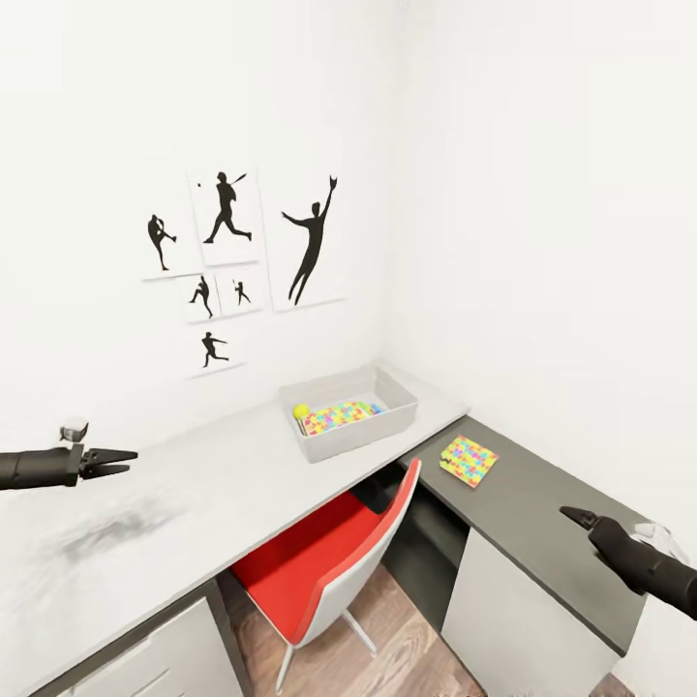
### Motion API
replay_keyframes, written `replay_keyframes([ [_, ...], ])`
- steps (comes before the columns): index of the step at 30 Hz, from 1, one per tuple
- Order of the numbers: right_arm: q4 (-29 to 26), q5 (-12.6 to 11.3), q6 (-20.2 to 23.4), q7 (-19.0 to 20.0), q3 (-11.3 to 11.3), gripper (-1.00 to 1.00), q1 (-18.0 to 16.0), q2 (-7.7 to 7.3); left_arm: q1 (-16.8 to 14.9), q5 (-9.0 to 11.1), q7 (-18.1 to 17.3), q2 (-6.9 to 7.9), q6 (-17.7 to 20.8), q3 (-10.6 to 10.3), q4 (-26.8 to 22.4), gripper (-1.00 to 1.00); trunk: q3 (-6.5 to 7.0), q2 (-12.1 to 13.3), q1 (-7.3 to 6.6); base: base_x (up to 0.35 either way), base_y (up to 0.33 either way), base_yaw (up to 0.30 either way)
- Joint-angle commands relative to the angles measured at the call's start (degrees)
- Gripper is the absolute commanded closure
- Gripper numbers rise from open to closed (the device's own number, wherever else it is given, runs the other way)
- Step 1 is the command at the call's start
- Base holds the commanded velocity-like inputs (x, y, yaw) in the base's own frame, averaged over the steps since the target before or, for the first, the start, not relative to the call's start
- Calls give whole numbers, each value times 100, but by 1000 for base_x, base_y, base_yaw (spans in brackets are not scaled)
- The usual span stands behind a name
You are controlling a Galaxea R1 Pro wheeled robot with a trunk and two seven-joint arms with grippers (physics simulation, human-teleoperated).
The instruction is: Put all the toys in the child's room - the three board games (two on the bed and one on the table), the two jigsaw puzzles on the table, and the tennis ball on the table - inside the toy box on the table in the child's room.
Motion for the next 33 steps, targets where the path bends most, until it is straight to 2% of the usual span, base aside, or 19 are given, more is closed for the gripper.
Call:
replay_keyframes([
  [1, 1, -58, 24, -58, -3, -100, -8, 0, -3, -43, -38, 6, 30, 21, 14, -100, -9, -13, 4, -19, -95, -246],
  [8, 3, -55, 21, -58, -3, -100, -8, 14, -1, -36, -38, 4, -21, 8, 41, -100, 26, -13, 4, -40, -127, -247],
  [33, 173, 6, -18, -62, -2, -100, -8, 0, -1, -36, -38, -31, -37, 5, 49, -100, 144, -13, 4, -1, -4, -251],
])
